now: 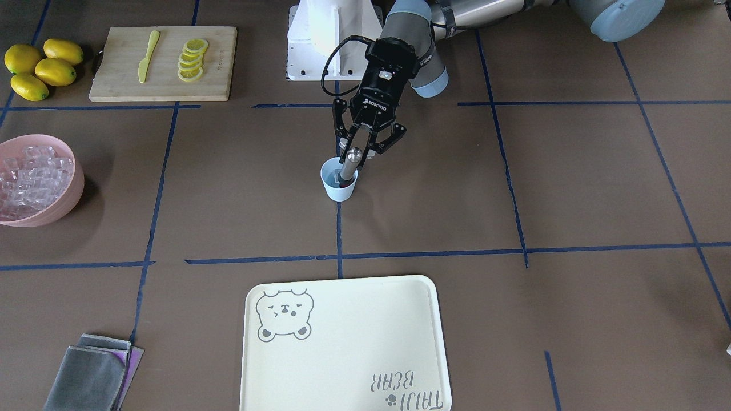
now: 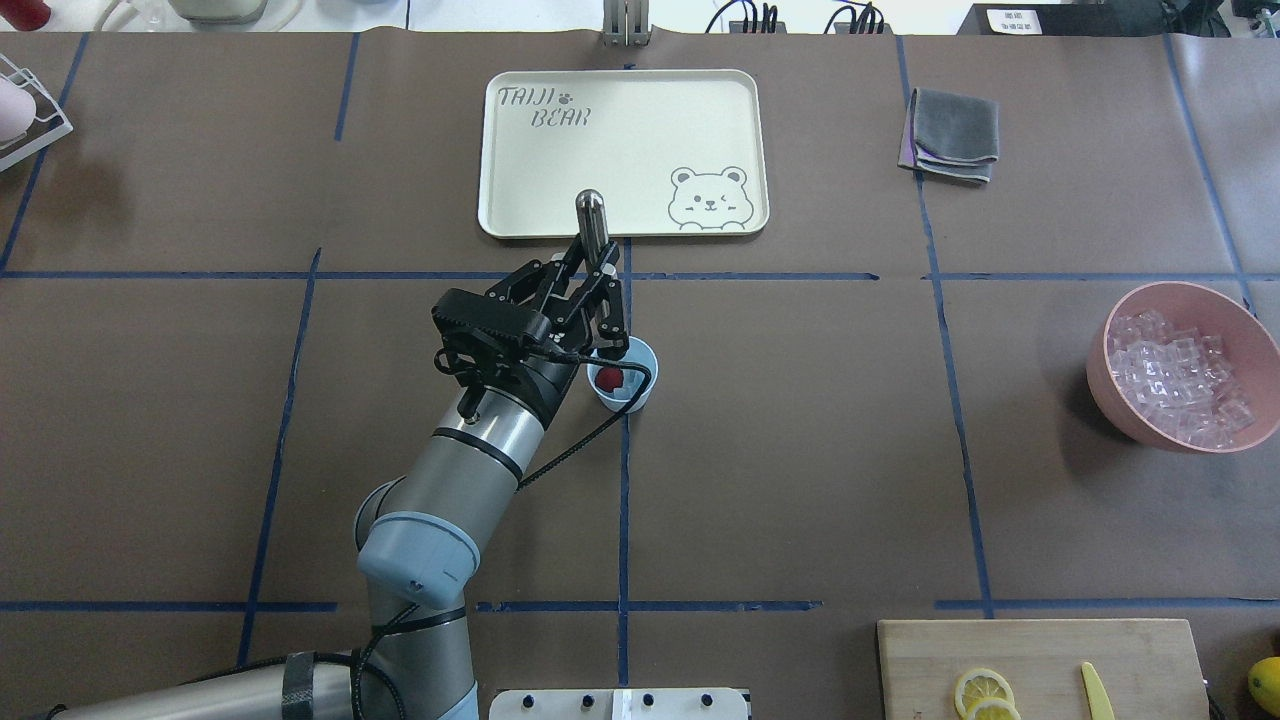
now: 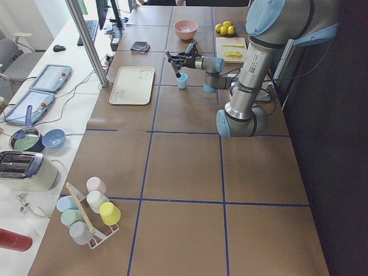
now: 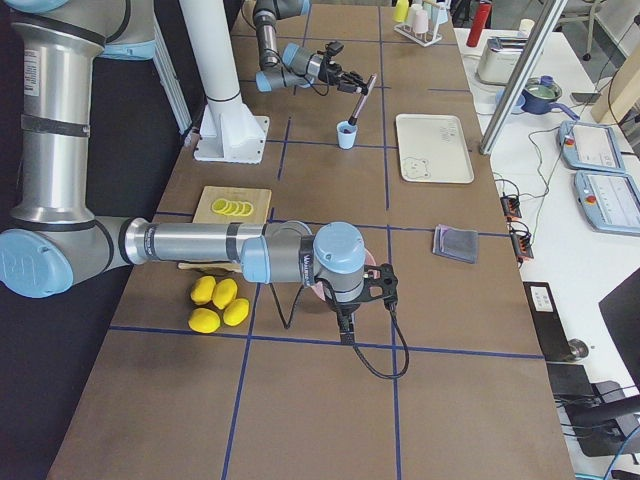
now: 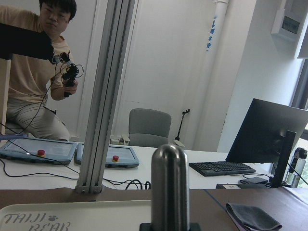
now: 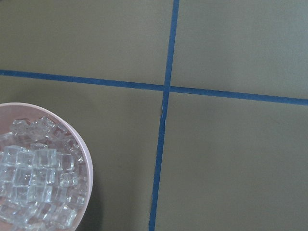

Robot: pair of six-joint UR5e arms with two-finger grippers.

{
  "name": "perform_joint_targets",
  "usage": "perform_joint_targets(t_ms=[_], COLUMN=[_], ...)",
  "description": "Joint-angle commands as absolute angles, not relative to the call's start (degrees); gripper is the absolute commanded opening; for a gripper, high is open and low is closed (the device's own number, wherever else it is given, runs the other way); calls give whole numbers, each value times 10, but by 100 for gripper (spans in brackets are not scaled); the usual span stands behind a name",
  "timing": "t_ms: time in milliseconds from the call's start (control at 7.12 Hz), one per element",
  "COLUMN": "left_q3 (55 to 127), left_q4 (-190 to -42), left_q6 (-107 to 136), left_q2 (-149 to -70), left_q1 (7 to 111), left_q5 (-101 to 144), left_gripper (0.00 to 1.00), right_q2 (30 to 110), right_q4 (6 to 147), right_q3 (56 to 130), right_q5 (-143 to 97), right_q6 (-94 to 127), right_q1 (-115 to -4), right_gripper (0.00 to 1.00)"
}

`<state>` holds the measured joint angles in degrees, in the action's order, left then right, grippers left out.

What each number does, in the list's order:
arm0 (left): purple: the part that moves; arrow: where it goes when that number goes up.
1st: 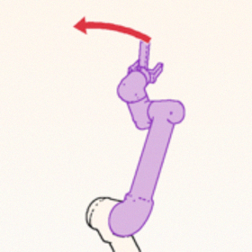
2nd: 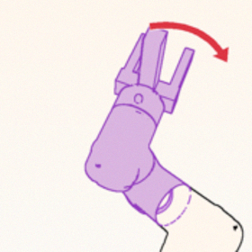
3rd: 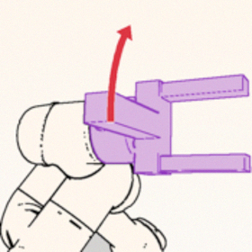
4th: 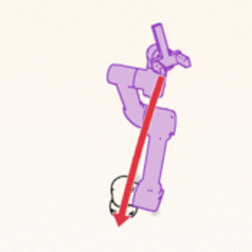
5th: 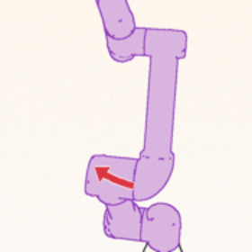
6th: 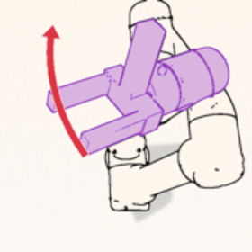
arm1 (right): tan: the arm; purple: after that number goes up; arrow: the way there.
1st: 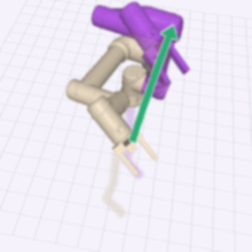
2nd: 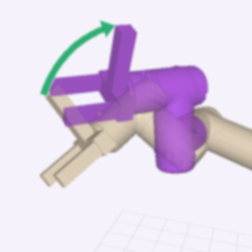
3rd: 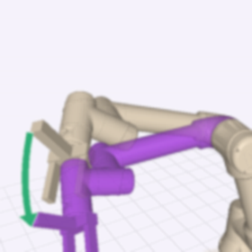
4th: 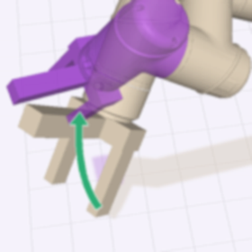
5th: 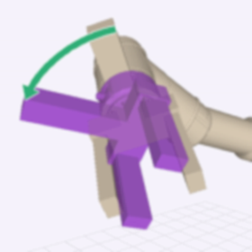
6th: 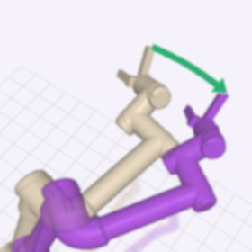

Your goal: Mash ice and strawberries in cup

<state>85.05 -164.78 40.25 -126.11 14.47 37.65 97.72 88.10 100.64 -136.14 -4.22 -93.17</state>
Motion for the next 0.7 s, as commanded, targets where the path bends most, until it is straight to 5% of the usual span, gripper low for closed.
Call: perform_joint_targets(t_ms=[0,562], left_q3=[846,814], left_q4=[-1647,-1649], left_q6=[403,403], left_q2=[-1262,-1282], left_q1=[131,129], left_q5=[367,362], left_gripper=[0,0], right_q2=[976,975], right_q4=[882,882], right_q3=[1007,1007], right_q5=[-1361,-1361], right_q6=[-42,-42], right_q1=[-933,-932], right_gripper=[99,99])
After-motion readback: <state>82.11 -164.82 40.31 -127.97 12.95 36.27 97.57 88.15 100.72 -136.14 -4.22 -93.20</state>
